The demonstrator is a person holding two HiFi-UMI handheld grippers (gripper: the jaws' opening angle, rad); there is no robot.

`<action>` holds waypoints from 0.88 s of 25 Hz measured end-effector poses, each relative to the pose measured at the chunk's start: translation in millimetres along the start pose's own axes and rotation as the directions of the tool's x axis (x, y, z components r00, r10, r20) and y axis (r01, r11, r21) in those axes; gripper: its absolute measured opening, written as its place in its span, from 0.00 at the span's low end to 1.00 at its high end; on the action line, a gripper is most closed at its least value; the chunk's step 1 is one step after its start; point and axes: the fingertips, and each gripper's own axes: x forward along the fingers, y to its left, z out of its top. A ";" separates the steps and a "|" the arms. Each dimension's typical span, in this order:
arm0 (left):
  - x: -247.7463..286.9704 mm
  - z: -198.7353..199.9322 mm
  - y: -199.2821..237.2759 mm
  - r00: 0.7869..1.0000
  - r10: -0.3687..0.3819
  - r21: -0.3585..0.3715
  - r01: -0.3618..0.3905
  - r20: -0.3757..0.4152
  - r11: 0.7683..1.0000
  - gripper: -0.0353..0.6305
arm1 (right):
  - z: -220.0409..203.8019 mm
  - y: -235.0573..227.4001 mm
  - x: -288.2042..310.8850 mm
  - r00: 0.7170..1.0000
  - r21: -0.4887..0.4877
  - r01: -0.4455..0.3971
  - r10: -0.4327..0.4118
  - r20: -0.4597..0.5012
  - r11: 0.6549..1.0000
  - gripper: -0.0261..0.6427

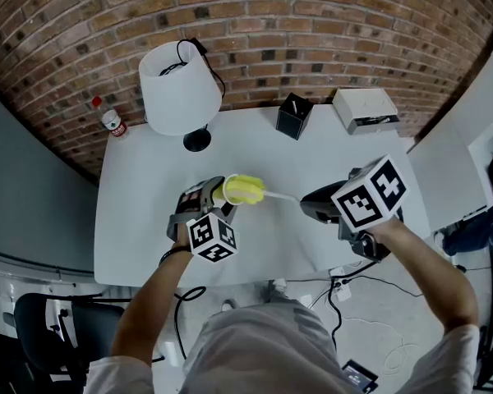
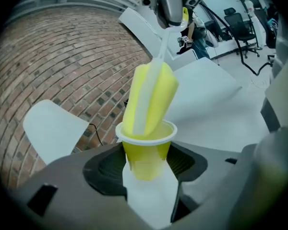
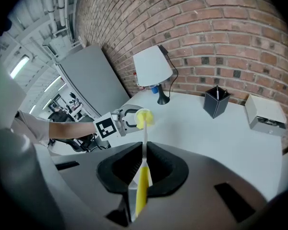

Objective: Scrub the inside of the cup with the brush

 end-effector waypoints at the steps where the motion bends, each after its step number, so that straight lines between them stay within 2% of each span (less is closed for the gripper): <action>1: 2.4 -0.3 -2.0 1.000 -0.007 -0.028 0.007 0.002 1.000 0.46 | -0.5 -1.3 -1.5 1.000 -0.004 0.007 -0.007 0.005 1.000 0.08; 5: 11.3 -0.8 -12.5 0.999 -0.040 -0.142 0.041 0.015 0.989 0.46 | -5.2 -5.9 -6.7 0.999 -0.006 0.026 -0.026 0.026 1.000 0.08; 9: 20.5 2.3 -23.0 0.997 -0.066 -0.239 0.073 0.037 0.968 0.46 | -6.3 -11.0 -9.8 0.997 -0.008 0.043 -0.042 0.070 0.999 0.08; 14: 29.4 9.3 -37.0 0.991 -0.101 -0.387 0.126 0.083 0.913 0.46 | -6.5 -17.2 -3.4 0.990 0.020 0.035 -0.037 0.139 0.999 0.08; 22: 49.8 16.0 -44.9 0.988 -0.103 -0.532 0.150 0.117 0.834 0.46 | -8.6 -42.2 16.6 0.962 0.056 0.067 -0.079 0.262 0.996 0.08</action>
